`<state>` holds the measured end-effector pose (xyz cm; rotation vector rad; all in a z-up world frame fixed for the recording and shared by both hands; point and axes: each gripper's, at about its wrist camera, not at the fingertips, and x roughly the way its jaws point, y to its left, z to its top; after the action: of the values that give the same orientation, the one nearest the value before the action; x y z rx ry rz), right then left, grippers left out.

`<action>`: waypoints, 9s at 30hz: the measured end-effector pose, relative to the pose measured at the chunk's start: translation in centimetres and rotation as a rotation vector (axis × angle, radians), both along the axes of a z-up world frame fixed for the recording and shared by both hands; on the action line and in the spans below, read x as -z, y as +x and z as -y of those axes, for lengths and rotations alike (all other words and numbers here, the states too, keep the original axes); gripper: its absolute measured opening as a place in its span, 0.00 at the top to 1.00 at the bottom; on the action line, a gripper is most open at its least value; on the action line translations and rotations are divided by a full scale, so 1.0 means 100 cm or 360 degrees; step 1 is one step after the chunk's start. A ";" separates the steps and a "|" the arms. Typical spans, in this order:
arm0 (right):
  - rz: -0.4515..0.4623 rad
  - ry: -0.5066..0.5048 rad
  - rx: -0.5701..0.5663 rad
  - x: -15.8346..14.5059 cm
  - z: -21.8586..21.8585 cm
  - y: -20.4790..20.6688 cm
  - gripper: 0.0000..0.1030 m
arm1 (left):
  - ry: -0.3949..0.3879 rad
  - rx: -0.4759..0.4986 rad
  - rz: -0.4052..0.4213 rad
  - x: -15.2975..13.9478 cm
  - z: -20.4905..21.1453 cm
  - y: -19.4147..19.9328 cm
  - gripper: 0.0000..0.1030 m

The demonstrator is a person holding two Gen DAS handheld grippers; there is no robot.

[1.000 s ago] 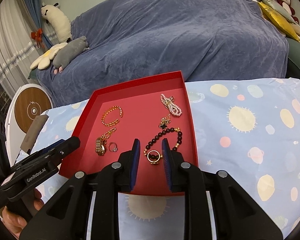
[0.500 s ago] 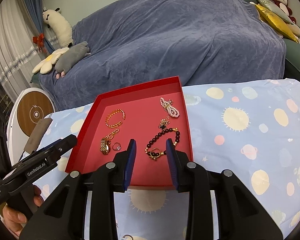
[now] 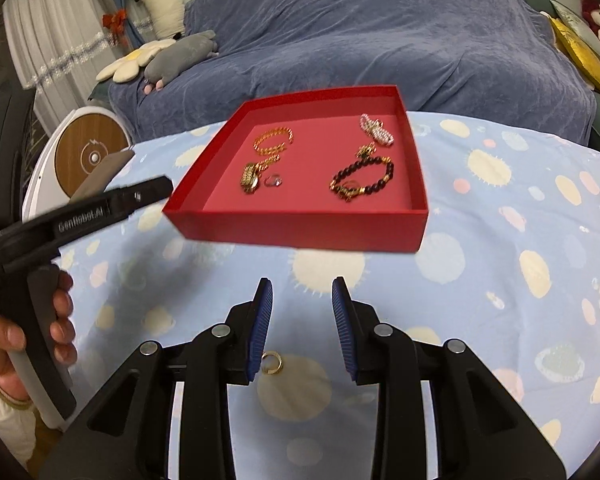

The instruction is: Organize jewelry

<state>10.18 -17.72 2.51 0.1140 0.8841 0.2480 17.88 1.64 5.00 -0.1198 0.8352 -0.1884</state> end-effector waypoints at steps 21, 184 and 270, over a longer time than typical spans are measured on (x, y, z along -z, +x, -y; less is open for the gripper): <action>-0.0074 -0.0125 -0.0133 0.042 -0.037 -0.023 0.70 | 0.0055 -0.0025 -0.0082 0.032 -0.011 -0.066 0.36; 0.0057 0.0142 0.0205 -0.024 0.015 0.145 0.66 | 0.0045 -0.0007 -0.0032 0.004 0.032 0.111 0.47; 0.0148 -0.0164 0.0313 0.008 0.006 -0.037 0.08 | 0.0387 -0.0080 -0.0051 0.038 0.043 -0.072 0.16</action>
<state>6.45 -18.34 1.73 0.0918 0.7855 0.0240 10.69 -2.70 1.16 0.0845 0.8796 -0.0366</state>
